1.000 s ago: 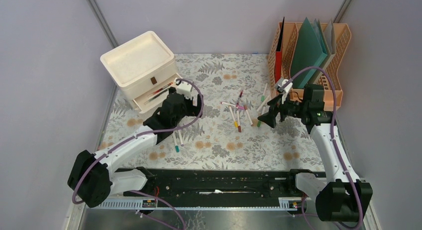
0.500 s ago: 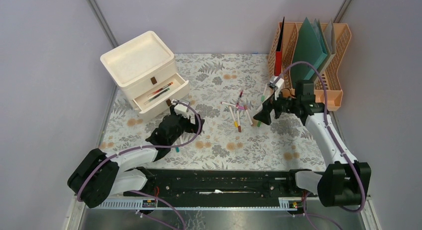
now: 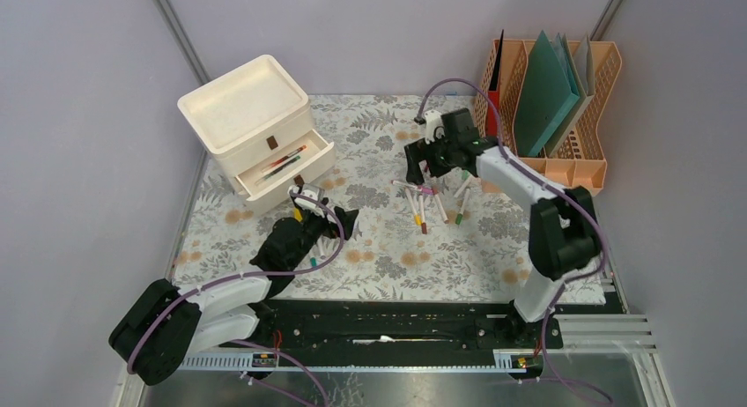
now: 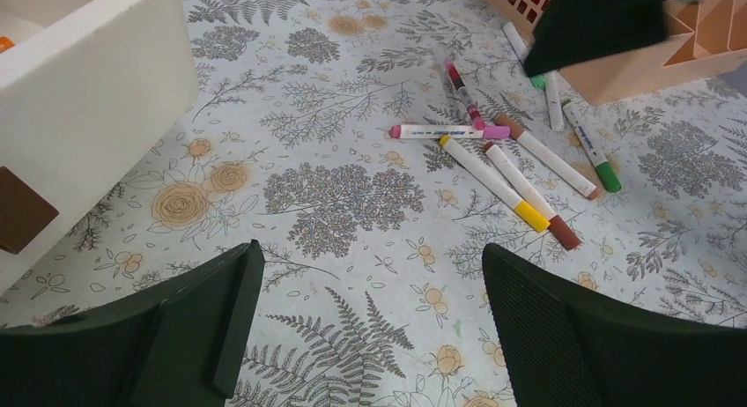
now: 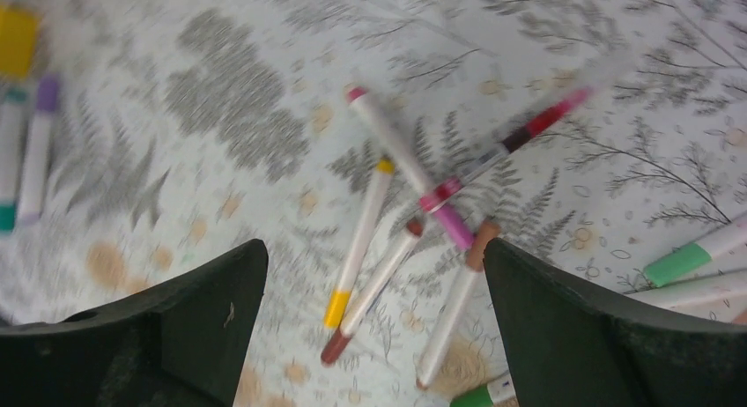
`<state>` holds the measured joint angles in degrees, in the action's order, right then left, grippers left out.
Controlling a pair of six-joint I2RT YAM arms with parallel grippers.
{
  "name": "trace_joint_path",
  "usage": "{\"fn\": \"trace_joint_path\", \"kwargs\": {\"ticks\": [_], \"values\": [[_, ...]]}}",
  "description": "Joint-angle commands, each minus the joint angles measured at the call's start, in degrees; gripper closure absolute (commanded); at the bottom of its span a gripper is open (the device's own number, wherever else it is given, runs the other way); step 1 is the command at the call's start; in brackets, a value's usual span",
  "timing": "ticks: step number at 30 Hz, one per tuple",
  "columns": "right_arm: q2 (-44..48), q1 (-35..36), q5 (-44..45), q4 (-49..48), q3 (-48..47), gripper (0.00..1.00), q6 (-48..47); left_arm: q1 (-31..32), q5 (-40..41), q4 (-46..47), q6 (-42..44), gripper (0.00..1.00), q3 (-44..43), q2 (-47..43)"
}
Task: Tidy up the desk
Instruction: Pick up the stationery from the center of the board.
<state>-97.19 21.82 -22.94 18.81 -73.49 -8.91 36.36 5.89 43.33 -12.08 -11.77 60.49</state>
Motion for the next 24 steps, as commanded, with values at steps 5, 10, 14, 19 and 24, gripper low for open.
{"fn": "trace_joint_path", "kwargs": {"ticks": [5,10,14,19,24], "values": [[-14.27,2.15,29.06,-1.53,-12.25,0.01,24.74,-0.02,-0.83,5.64,-0.32,0.01,0.78,-1.28],[-18.9,2.17,27.85,-0.7,-15.69,0.21,27.34,0.03,-0.8,5.81,-0.48,0.01,0.86,-1.34],[-22.47,2.17,27.81,-0.09,-17.87,0.34,27.43,-0.1,-0.78,5.81,-0.47,0.01,0.87,-1.28],[-26.03,2.17,29.45,1.49,-21.09,0.45,27.81,0.02,-0.71,5.55,-0.45,0.01,0.61,-1.02],[-27.43,2.14,32.27,2.09,-21.91,0.47,28.04,0.01,-0.72,5.41,-0.49,0.01,0.36,-0.68]]}}
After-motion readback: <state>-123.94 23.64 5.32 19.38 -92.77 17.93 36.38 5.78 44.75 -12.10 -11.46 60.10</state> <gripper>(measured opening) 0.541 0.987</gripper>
